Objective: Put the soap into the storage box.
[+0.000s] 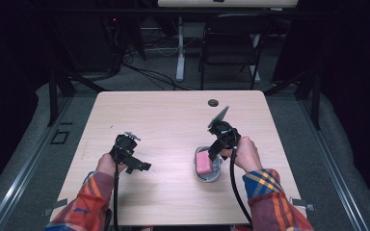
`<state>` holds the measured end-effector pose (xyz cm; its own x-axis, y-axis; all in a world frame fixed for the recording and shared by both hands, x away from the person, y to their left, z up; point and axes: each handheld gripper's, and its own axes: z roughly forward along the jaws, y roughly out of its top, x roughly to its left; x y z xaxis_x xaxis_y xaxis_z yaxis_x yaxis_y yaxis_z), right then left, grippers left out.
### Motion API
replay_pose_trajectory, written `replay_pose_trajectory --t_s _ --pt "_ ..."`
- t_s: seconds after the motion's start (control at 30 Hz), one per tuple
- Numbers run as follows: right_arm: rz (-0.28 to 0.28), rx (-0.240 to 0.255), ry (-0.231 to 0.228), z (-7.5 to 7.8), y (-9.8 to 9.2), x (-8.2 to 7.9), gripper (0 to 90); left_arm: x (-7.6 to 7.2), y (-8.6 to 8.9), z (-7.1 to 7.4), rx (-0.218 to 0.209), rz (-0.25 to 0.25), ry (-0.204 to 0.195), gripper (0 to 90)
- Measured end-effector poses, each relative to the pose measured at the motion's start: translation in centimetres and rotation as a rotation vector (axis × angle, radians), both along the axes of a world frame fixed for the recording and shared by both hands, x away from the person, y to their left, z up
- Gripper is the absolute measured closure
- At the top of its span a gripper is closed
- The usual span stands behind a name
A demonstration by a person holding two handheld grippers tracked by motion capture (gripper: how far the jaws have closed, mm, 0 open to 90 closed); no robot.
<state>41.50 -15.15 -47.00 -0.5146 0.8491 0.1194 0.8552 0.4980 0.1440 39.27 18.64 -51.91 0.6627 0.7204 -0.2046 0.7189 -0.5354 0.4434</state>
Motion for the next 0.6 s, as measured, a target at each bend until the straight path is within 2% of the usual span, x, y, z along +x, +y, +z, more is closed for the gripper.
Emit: replay_pose_trajectory --t_s 0.03,0.1,0.17,0.37,0.4,0.6 --pt "-0.007 0.009 -0.014 0.1 -0.1 -0.1 35.3 0.0 0.0 0.0 -0.002 -0.001 0.001 0.0" --pt "0.023 0.006 -0.025 0.6 -0.6 -0.3 32.7 0.0 0.0 0.0 -0.002 -0.001 0.001 0.0" --pt "0.016 0.029 -0.059 1.1 -1.1 -0.7 29.4 0.0 0.0 0.0 -0.001 -0.004 -0.002 0.0" --pt "0.036 0.026 -0.109 2.5 -2.9 -1.6 16.0 0.0 0.0 0.0 -0.001 -0.004 -0.003 0.0" --pt "0.021 0.033 -0.137 2.6 -3.3 -2.0 14.5 0.0 0.0 0.0 -0.001 -0.003 -0.003 0.0" --pt "0.026 0.021 -0.188 3.6 -5.5 -3.2 7.8 0.0 0.0 0.0 -0.002 -0.003 -0.004 0.0"
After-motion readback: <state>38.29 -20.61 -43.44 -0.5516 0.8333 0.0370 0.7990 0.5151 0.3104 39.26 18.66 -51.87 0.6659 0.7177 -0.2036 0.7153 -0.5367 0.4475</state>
